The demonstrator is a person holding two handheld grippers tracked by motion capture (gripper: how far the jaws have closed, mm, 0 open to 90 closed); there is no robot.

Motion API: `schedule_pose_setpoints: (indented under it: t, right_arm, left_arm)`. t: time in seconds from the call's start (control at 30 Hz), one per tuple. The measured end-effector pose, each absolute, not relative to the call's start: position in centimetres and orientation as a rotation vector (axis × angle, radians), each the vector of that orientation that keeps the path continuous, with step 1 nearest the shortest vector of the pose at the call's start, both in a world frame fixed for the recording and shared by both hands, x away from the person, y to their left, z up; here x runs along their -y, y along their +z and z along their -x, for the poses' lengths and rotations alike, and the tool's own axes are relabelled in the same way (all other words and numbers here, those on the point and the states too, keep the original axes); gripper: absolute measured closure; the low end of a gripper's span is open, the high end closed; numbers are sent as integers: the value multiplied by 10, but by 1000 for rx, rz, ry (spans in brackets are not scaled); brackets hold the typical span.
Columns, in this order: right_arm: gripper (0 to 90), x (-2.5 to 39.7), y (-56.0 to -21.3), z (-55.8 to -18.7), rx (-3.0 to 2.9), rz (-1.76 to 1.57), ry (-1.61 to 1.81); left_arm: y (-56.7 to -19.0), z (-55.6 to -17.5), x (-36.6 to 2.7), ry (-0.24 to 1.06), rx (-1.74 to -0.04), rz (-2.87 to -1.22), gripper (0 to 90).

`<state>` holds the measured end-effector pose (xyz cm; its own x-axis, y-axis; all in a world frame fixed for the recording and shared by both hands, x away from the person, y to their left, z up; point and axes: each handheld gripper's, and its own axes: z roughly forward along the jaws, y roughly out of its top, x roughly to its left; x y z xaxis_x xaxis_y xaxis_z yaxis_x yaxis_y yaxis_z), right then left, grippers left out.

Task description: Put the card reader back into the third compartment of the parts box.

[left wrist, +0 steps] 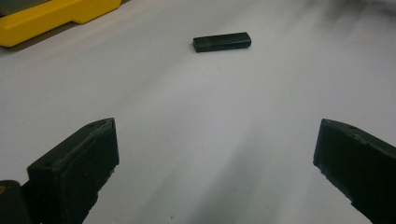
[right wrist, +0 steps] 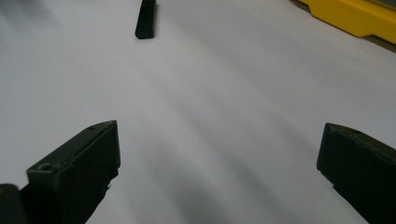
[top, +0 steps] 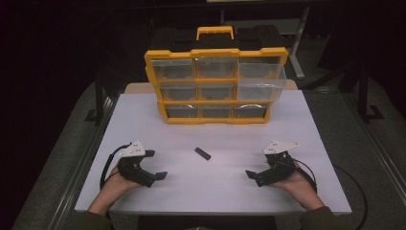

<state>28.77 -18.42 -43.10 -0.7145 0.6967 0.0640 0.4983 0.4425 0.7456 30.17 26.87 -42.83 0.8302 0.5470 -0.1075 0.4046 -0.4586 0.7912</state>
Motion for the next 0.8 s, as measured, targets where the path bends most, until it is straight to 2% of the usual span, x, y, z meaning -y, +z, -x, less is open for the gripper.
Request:
schedule_pose_setpoints:
  t: [0.8]
  right_arm:
    - [0,187,-431,-288,-2448,-1035,1185]
  left_arm:
    - [-424,-312,-252,202,-747,-2064,0]
